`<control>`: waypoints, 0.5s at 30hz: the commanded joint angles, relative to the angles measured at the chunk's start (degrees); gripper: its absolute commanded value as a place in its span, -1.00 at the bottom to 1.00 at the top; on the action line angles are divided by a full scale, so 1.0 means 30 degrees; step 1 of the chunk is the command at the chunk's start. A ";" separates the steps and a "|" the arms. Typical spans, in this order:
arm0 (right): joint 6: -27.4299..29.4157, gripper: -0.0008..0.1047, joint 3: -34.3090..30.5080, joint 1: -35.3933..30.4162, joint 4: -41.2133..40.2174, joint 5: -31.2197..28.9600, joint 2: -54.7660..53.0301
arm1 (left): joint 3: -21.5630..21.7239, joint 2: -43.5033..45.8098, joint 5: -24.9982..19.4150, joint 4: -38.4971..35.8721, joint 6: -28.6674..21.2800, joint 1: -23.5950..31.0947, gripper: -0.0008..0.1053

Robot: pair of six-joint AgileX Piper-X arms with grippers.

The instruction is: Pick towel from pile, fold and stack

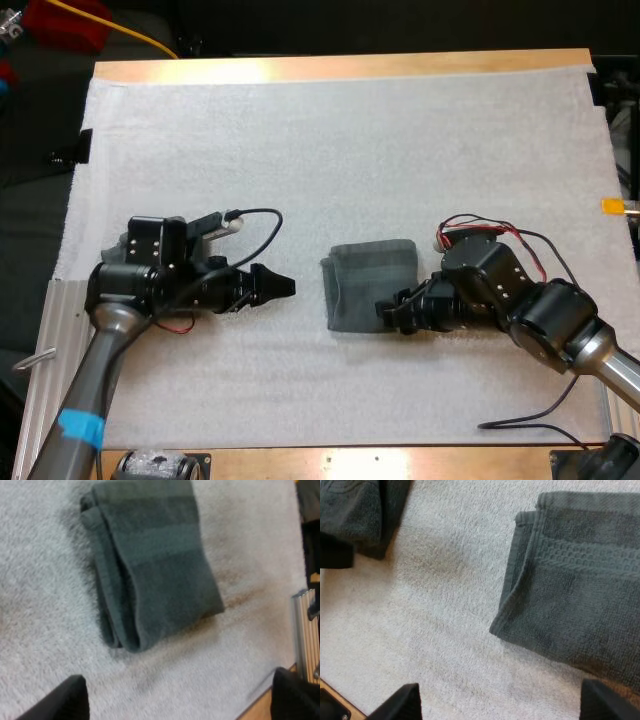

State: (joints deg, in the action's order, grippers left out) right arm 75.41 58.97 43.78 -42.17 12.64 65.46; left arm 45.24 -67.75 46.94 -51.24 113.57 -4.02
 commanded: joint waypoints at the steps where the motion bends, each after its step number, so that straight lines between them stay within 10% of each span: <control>1: 0.0235 0.21 0.0117 0.0010 -0.0140 0.0017 -0.0171 | 0.0014 -0.0273 0.0224 0.0523 0.0205 -0.0091 0.36; 15: 0.0235 0.21 0.0117 0.0010 -0.0140 0.0017 -0.0171 | 0.0014 -0.3759 -0.0465 0.3433 0.0676 -0.0091 0.36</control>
State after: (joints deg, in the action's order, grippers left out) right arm 75.41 58.97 43.78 -42.17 12.64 65.46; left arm 45.24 -79.04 45.85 -41.65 115.10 -4.02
